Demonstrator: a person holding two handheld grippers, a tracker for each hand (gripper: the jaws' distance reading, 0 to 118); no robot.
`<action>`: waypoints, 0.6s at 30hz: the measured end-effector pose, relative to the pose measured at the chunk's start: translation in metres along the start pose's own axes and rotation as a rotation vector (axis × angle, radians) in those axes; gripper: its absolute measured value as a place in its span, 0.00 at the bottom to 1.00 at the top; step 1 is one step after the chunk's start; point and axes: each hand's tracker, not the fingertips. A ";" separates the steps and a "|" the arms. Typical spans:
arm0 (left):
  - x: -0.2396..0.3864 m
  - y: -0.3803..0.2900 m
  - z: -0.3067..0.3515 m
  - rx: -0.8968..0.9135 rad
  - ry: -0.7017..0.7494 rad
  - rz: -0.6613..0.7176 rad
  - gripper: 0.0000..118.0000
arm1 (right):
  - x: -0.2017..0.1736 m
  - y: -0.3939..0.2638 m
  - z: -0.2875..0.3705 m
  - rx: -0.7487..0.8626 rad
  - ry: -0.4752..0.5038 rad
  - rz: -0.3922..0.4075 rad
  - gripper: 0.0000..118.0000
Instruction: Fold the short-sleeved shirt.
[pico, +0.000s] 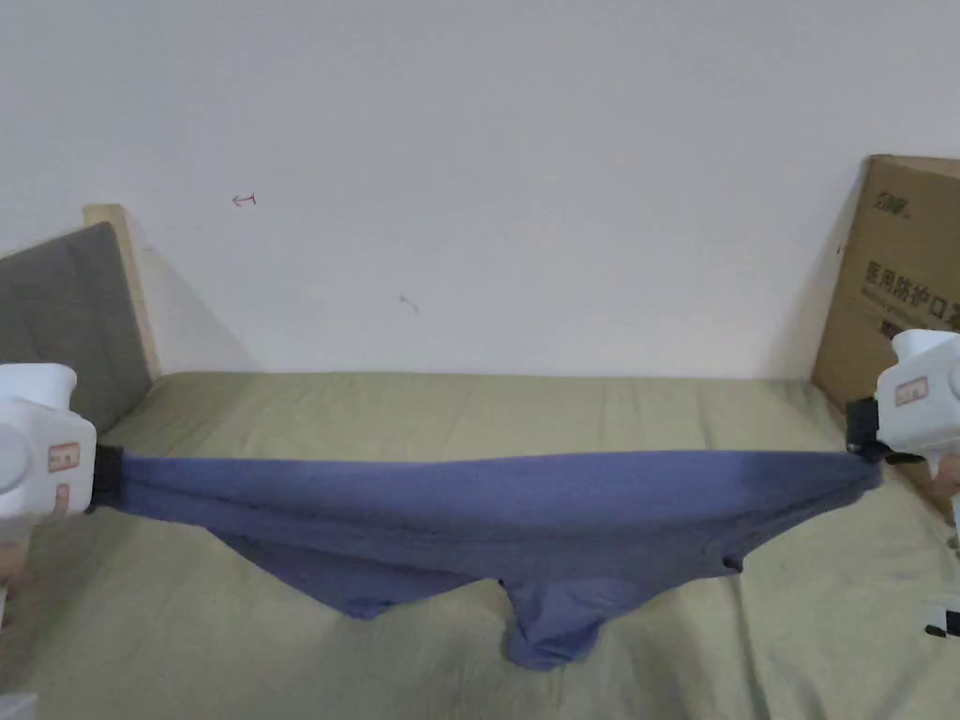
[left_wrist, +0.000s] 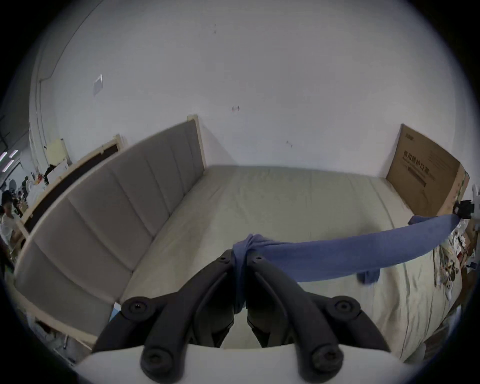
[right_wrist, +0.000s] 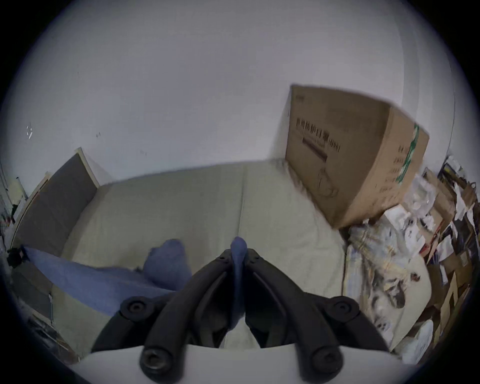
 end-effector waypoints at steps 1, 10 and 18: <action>-0.003 -0.020 0.001 -0.016 -0.003 -0.011 0.05 | 0.002 -0.018 -0.007 -0.026 -0.001 -0.007 0.06; -0.020 -0.205 -0.002 -0.304 0.015 0.026 0.05 | 0.021 -0.203 -0.045 -0.314 -0.017 -0.043 0.06; -0.025 -0.281 -0.014 -0.392 0.009 -0.042 0.09 | 0.054 -0.262 -0.058 -0.354 -0.013 -0.148 0.07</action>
